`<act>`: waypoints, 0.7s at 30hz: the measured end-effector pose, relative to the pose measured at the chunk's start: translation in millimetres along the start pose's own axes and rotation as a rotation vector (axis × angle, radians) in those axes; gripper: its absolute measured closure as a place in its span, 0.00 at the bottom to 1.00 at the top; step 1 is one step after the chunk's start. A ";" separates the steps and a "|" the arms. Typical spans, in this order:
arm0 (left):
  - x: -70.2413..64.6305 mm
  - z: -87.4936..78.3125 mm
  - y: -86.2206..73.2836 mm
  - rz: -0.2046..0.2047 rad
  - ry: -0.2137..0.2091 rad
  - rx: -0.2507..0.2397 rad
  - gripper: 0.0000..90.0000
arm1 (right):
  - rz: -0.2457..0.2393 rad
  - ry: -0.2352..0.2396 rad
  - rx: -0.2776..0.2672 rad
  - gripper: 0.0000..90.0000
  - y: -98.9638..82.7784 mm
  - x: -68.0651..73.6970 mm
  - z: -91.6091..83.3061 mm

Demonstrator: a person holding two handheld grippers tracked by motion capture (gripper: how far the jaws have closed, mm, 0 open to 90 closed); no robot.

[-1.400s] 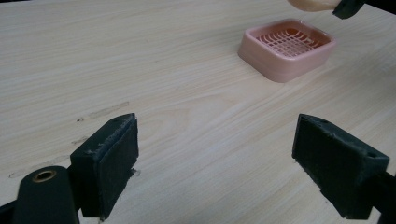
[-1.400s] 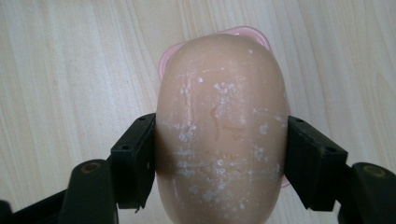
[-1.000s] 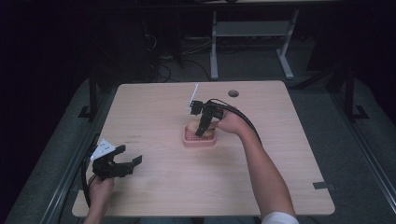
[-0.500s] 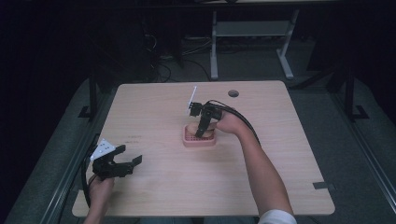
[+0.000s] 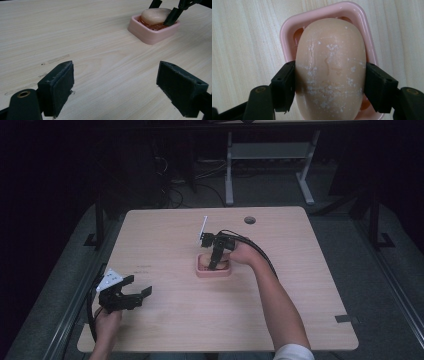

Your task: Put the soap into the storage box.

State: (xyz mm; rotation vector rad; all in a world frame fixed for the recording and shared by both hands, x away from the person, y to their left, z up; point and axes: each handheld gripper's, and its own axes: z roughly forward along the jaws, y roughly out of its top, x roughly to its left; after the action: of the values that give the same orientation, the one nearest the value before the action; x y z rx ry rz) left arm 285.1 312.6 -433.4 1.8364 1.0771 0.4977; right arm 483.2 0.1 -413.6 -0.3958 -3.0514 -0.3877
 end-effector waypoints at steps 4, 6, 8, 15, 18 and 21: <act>0.2 -0.3 0.2 -0.001 -0.001 0.000 0.16 | -0.002 -0.004 -0.001 0.35 -0.3 -0.4 -0.1; 0.2 -0.5 0.2 -0.001 -0.001 -0.001 0.16 | 0.001 -0.004 -0.001 0.35 -0.4 -0.6 -0.4; 0.4 -0.7 0.3 0.001 0.001 -0.002 0.16 | 0.004 -0.003 -0.005 0.35 -0.5 -0.5 -0.8; 1.1 -2.0 0.7 -0.003 0.003 -0.008 0.16 | 0.008 -0.006 0.002 0.34 -0.9 -0.1 -0.3; 0.7 -2.0 0.9 -0.006 0.003 -0.008 0.16 | 0.021 0.004 -0.040 0.35 -1.0 -0.8 -7.5; 0.0 -1.6 1.0 0.005 0.003 -0.002 0.16 | 0.023 0.001 -0.049 0.33 -2.4 0.2 -11.2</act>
State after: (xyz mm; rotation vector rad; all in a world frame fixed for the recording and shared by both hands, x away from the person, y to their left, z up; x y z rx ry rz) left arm 284.5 313.2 -431.8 1.8378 1.0739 0.5051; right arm 482.5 -5.0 -403.3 -0.4320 -3.0383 -0.4617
